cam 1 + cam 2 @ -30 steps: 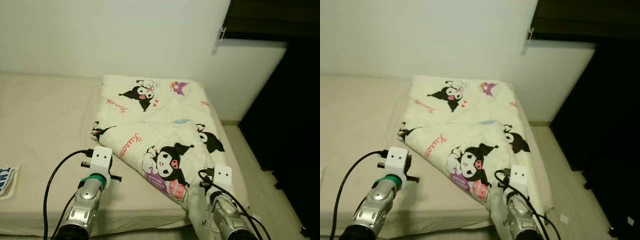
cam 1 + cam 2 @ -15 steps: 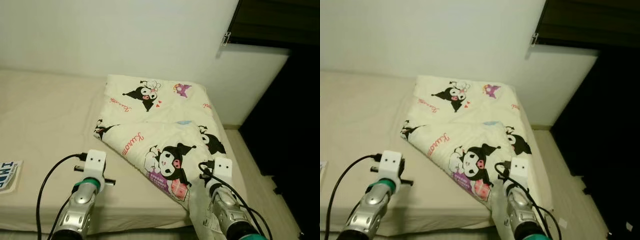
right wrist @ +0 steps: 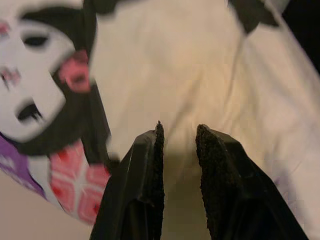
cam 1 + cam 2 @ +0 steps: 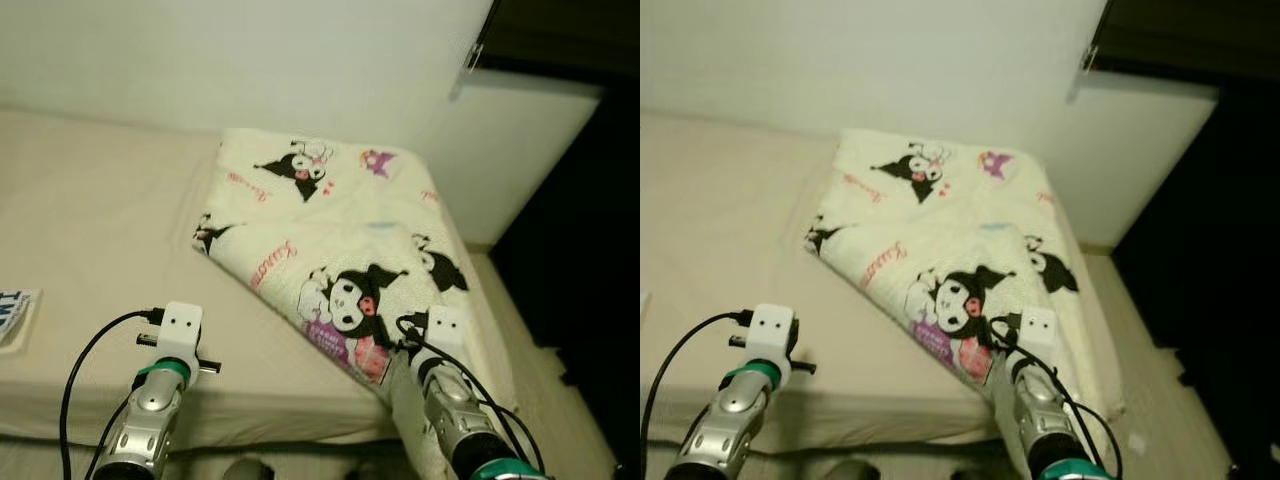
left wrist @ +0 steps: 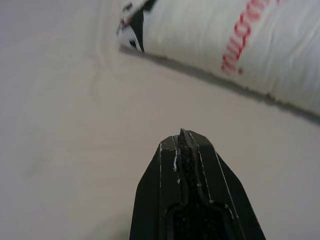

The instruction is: Clean up the room

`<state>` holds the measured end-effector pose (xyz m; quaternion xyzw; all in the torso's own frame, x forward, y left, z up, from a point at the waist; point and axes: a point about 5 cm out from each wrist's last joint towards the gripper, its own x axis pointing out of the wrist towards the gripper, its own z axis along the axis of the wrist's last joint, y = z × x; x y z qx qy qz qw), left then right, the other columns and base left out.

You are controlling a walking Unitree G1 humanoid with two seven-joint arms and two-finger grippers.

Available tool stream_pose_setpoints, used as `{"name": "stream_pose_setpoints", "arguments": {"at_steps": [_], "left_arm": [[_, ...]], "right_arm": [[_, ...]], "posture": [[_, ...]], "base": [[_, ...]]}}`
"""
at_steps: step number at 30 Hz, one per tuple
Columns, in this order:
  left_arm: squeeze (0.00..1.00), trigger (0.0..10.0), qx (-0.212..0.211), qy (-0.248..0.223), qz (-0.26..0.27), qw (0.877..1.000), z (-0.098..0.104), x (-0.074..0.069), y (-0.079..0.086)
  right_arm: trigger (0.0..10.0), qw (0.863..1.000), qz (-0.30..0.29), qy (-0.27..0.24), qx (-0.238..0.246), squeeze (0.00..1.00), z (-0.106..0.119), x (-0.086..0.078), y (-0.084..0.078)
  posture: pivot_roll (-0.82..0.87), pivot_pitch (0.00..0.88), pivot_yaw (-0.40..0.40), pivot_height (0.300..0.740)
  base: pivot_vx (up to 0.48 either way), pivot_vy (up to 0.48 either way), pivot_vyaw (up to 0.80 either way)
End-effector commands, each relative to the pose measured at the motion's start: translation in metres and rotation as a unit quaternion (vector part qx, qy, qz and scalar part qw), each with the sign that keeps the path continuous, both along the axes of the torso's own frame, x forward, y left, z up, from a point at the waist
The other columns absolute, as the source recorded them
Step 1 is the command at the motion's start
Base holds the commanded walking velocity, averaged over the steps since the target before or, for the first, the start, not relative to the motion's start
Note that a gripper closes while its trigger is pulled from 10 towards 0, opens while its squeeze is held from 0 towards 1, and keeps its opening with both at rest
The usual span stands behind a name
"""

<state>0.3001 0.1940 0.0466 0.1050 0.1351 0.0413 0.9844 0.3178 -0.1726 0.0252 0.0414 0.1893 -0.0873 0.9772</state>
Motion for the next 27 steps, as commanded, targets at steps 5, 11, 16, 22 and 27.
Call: {"name": "stream_pose_setpoints", "arguments": {"at_steps": [5,11,16,22,27], "left_arm": [[0.00,10.0,0.019,-0.011,-0.027,0.999,0.006,0.002,-0.005],[0.00,10.0,0.064,-0.033,-0.059,0.996,0.013,-0.006,0.001],[0.00,10.0,0.084,-0.059,-0.054,0.993,0.028,-0.009,0.013],[0.00,10.0,0.096,-0.083,-0.060,0.990,0.045,-0.013,0.026],[0.00,10.0,0.105,-0.086,-0.054,0.989,0.053,-0.022,0.045]], "right_arm": [[10.0,1.000,-0.024,0.006,0.011,0.00,-0.009,-0.010,-0.008],[10.0,0.998,-0.048,-0.045,0.024,0.00,0.010,0.003,-0.018],[10.0,0.992,-0.082,-0.086,0.042,0.00,0.033,0.017,-0.038],[10.0,0.981,-0.132,-0.130,0.060,0.00,0.059,0.028,-0.061],[10.0,0.964,-0.180,-0.179,0.072,0.00,0.084,0.030,-0.083]], "posture": [[0.16,0.038,-0.050,0.600],[0.17,0.064,-0.072,0.600],[0.19,0.095,-0.066,0.600],[0.21,0.116,-0.037,0.600],[0.22,0.137,-0.011,0.600]], "base": [[0.000,0.000,0.00],[0.000,0.000,0.00],[0.000,0.000,0.00],[0.000,0.000,0.00],[0.000,0.000,0.00]]}}
